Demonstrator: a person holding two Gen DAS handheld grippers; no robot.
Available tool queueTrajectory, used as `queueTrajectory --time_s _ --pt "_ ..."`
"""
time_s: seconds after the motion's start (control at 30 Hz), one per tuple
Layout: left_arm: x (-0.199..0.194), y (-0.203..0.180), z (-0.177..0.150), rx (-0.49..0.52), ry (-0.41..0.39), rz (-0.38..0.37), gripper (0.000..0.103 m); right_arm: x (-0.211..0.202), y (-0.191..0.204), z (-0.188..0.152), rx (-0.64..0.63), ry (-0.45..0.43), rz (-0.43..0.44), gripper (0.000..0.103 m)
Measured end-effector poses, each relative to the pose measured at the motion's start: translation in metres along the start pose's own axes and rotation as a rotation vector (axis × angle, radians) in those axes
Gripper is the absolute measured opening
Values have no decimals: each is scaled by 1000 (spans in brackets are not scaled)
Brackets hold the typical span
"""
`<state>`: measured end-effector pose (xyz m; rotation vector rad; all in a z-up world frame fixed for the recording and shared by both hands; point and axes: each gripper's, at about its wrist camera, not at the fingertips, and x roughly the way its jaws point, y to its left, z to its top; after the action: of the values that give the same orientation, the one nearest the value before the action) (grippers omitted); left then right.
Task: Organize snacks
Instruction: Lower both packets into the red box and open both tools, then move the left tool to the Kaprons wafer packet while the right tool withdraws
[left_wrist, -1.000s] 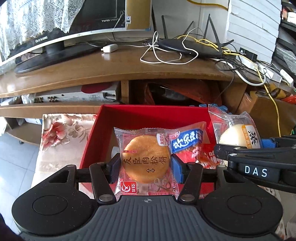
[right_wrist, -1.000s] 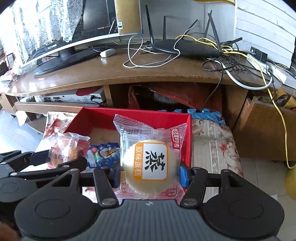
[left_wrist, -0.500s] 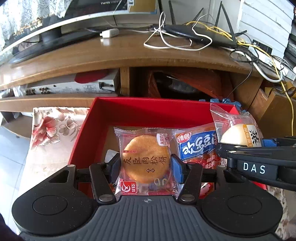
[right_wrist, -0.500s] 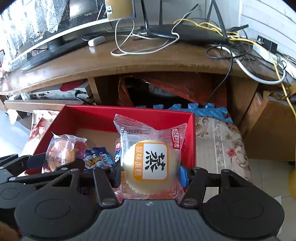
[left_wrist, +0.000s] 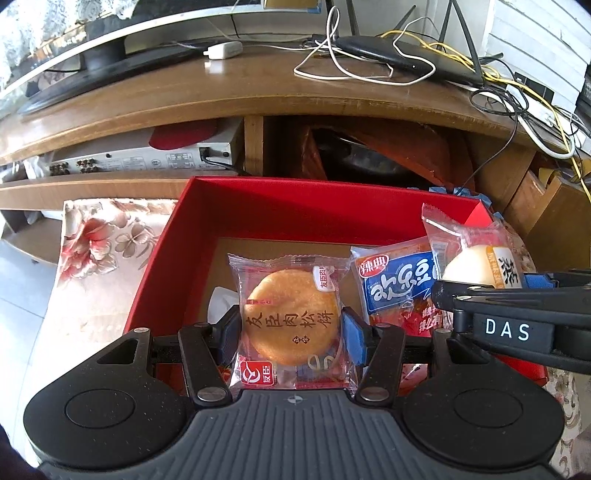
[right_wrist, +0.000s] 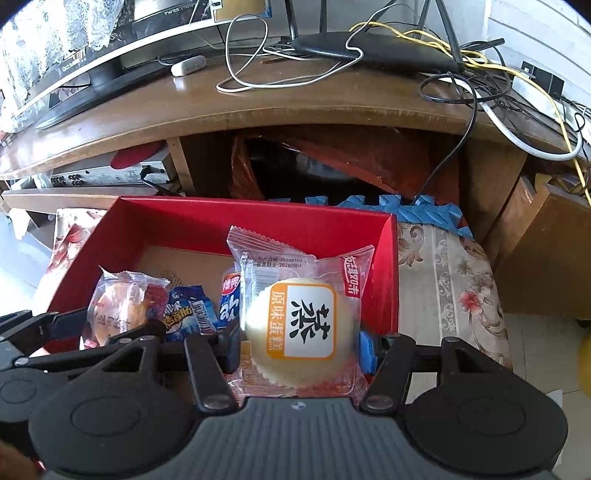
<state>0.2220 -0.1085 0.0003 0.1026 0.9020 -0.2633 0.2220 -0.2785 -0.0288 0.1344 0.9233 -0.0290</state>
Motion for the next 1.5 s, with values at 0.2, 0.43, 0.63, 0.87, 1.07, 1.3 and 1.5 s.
queueTrajectory --time_s 0.2,0.43,0.63,0.87,1.07,1.3,1.5 --pt "-3 2 3 -3 -18 5 68 -1 -3 1 10 -1 1 64" --pt "-6 3 4 -10 -25 -3 71 -5 -7 3 21 -10 9 66" --pt "-11 0 2 -2 -29 -18 73 -10 -10 3 31 -14 8 67" --pt "-29 -4 -8 21 -37 -43 75 -26 -13 -5 34 -24 5 67" --pt "-47 -15 -27 72 -34 -82 76 -43 -15 -19 40 -23 15 67" --pt "-44 -31 -47 144 25 -169 77 -65 -30 -36 94 -30 25 67" --pt "-16 -46 -58 216 87 -232 78 -80 -40 -53 108 -21 42 69"
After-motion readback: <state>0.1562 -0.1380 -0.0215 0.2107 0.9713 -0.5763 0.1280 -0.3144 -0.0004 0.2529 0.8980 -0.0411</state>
